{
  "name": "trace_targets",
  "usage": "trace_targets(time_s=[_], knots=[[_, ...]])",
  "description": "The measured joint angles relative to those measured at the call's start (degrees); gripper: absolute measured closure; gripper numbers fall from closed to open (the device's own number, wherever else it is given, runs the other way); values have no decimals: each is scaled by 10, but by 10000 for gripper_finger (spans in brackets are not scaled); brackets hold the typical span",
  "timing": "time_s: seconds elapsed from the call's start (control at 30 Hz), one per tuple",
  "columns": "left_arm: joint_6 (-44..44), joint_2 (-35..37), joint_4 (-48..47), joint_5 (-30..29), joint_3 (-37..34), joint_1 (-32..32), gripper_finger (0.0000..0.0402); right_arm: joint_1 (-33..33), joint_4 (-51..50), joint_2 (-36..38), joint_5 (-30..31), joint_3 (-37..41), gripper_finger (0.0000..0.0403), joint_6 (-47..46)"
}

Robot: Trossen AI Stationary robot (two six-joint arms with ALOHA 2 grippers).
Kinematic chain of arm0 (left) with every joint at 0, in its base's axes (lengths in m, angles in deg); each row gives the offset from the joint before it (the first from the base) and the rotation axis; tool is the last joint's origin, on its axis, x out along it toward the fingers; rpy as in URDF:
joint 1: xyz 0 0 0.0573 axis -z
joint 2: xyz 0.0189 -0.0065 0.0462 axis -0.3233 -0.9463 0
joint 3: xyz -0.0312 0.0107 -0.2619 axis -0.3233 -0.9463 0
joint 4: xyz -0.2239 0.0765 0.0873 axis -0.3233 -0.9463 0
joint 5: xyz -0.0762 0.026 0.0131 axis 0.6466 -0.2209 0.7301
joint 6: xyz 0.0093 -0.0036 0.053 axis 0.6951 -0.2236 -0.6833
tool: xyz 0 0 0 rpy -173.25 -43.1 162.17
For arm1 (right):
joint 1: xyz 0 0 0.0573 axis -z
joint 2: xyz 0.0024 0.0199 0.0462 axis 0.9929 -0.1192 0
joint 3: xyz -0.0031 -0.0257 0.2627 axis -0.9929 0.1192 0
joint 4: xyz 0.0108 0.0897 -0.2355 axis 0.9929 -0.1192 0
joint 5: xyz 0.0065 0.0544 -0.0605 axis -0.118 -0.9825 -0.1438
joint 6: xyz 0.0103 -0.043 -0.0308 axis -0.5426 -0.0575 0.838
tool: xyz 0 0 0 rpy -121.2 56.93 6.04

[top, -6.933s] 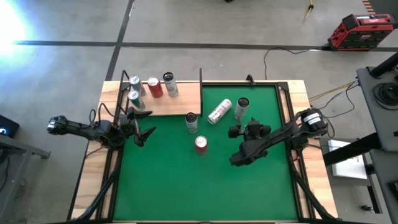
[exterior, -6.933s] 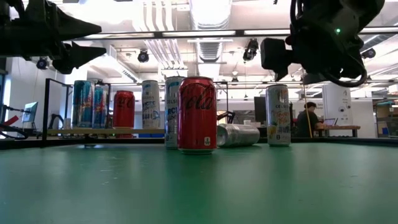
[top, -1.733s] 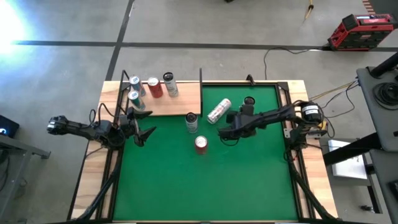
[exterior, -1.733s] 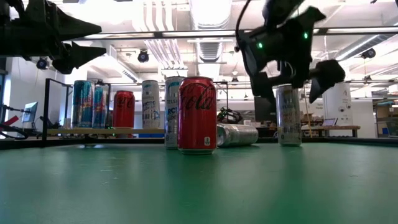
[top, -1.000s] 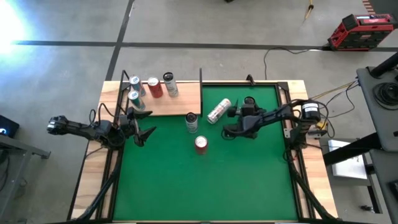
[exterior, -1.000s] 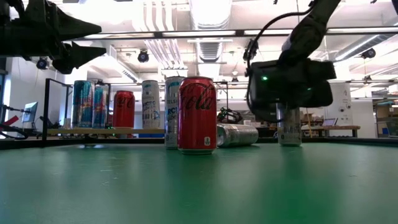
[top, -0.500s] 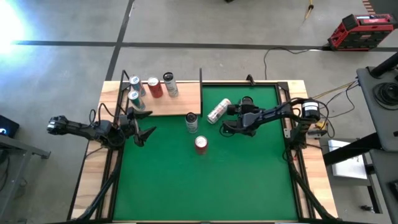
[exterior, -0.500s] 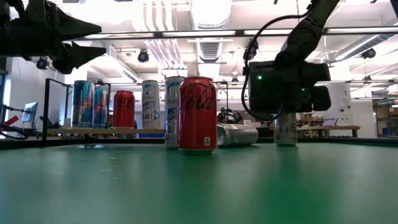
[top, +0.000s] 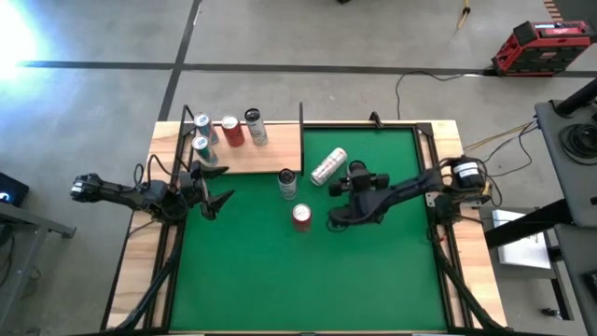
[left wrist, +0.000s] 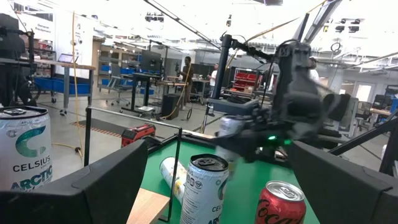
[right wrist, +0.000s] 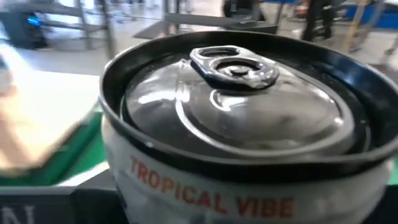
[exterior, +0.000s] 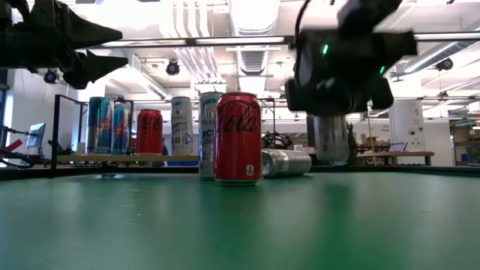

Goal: Place canned beverage on shelf
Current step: Move the white yellow soda can to the center

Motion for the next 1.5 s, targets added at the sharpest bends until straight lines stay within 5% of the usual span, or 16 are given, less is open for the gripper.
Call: trace_targets(time_s=[0.33,0.67,1.0,1.5], knots=[[0,0,0,0,0,0,27,-131,-93,0,-35,-102,177,-61],[0,0,0,0,0,0,27,-232,61,-4,-41,-115,177,67],[0,-1,0,0,0,0,27,-258,289,-79,-34,-129,177,316],[0,-7,1,0,0,0,27,-259,299,-236,21,-330,140,405]])
